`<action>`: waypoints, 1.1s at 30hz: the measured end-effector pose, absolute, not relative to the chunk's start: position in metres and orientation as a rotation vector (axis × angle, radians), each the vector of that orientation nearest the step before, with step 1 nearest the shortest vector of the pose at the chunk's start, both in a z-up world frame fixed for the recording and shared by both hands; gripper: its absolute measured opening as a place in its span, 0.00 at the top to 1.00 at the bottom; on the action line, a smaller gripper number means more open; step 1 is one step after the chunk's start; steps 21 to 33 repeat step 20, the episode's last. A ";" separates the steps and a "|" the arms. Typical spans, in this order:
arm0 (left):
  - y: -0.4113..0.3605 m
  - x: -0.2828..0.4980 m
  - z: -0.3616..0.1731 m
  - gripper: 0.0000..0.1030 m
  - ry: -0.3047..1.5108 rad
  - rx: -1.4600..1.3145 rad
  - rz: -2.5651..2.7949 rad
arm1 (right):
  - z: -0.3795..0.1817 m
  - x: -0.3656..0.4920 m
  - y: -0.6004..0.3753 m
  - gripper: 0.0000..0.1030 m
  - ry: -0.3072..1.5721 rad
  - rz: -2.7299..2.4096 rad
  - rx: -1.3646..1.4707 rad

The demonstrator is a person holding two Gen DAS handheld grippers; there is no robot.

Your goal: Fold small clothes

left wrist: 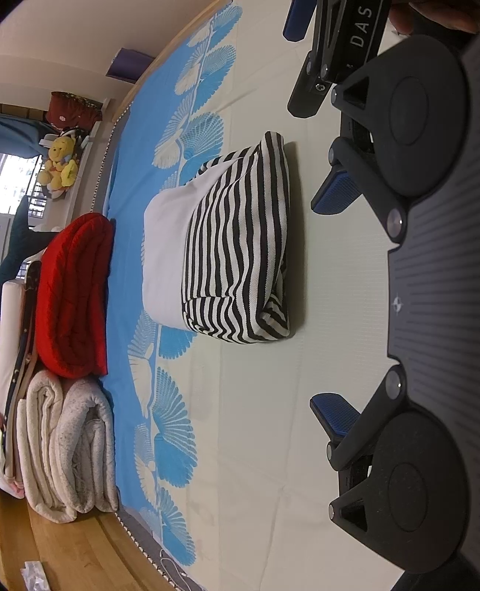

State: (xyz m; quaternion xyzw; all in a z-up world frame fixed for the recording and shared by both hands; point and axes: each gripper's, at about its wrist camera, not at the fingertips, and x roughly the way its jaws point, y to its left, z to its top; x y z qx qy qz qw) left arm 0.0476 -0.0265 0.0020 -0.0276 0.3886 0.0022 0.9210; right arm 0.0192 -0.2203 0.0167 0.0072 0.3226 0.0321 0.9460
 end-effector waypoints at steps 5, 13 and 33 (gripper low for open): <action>-0.026 0.048 0.001 0.00 0.802 -0.057 0.002 | 0.016 0.019 -0.220 0.01 0.658 0.069 0.013; -0.027 0.048 0.001 0.00 0.803 -0.060 0.000 | 0.016 0.019 -0.220 0.01 0.660 0.068 0.013; -0.026 0.048 0.000 0.00 0.803 -0.064 -0.002 | 0.015 0.020 -0.221 0.01 0.660 0.070 0.013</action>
